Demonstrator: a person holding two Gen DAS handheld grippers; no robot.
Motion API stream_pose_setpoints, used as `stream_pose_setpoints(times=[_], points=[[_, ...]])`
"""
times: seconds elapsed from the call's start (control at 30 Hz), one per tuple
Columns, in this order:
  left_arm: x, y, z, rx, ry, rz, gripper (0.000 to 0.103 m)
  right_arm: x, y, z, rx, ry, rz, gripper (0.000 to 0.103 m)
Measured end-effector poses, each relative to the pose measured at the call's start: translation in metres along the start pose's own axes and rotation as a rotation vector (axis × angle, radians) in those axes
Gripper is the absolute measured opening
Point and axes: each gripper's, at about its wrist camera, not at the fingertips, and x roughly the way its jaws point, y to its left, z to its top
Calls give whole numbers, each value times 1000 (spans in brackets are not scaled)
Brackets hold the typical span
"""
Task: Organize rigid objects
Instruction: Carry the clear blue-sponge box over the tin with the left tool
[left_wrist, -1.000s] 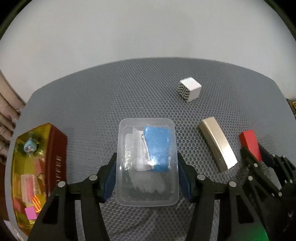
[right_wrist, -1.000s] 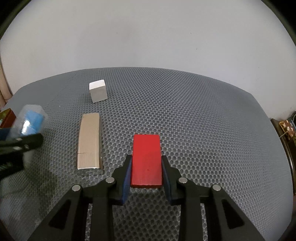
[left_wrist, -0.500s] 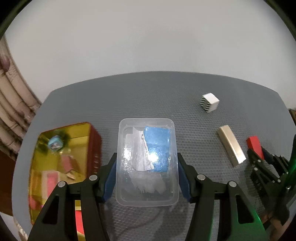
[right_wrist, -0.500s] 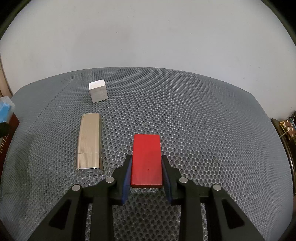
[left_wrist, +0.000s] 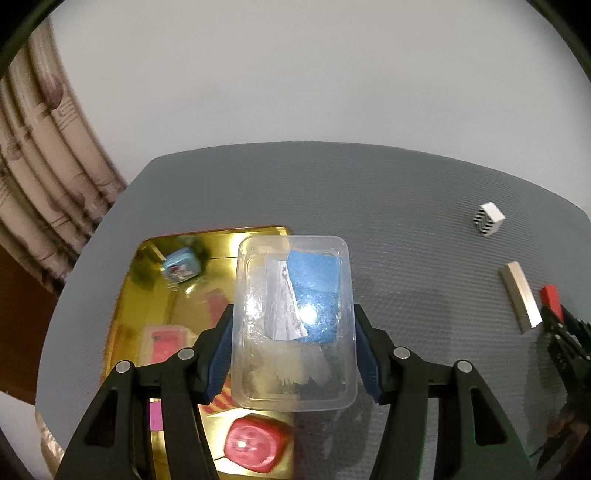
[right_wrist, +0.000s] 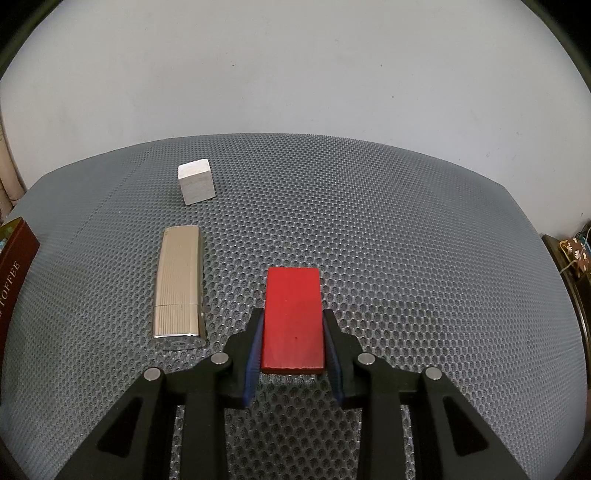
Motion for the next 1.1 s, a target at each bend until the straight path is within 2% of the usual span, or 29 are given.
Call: stream_pose_setpoints(times=[0.33,0.63,1.1], points=[[14,49,-1,-76,31,60,54,0,1,0,0,0,0,31],[39,81,-8,-134,87,83,54,2,-3,2,1,0,1,31],[58,97,-12,-163,111,75,54,2,-3,3,1,0,1,31]])
